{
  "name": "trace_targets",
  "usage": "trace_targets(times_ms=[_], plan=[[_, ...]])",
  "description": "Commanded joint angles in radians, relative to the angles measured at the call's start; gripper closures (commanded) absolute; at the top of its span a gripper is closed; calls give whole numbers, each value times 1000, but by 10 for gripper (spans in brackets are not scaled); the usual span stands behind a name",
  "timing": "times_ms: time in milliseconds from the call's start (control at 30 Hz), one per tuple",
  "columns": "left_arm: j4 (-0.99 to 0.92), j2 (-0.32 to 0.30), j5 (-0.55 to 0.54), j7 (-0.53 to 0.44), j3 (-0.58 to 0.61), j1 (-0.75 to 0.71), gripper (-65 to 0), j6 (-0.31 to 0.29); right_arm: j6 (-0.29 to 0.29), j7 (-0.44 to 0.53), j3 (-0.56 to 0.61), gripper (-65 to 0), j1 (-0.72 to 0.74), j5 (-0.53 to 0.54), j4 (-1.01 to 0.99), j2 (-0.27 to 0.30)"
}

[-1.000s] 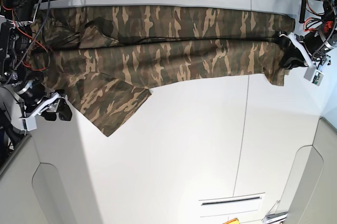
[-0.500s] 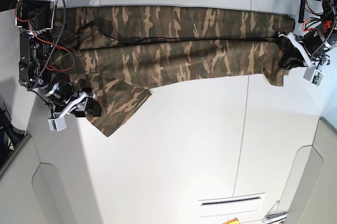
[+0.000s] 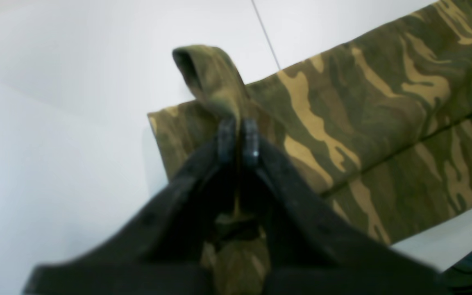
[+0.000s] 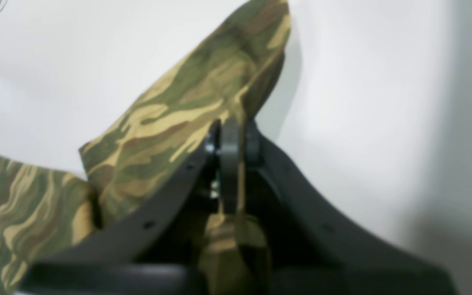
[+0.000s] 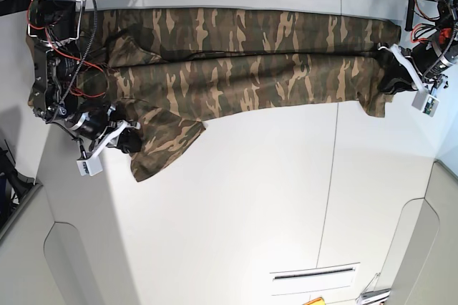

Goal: Fold the T-shirt properly
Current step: 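Grasp the hanging sleeve end with the right gripper and tuck it in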

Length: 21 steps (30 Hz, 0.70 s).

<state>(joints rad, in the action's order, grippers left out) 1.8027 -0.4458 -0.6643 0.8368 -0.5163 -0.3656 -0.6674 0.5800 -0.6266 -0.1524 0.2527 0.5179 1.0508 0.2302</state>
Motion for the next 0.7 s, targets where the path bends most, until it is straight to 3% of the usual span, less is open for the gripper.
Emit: trace_targets(times_ms=[0,300,667], plan=[[16,-17,-12,-24,-8,5,0,-7,3,-25,-2,0,18,11,19,10],[16,-18,-12,-24,-8,5,0,-7,4,-314,-38,0,-3,219,248,11],[48,-18,-13,3,-8,3,0,-6,12,-488,-248,0,-311,449,779,11]])
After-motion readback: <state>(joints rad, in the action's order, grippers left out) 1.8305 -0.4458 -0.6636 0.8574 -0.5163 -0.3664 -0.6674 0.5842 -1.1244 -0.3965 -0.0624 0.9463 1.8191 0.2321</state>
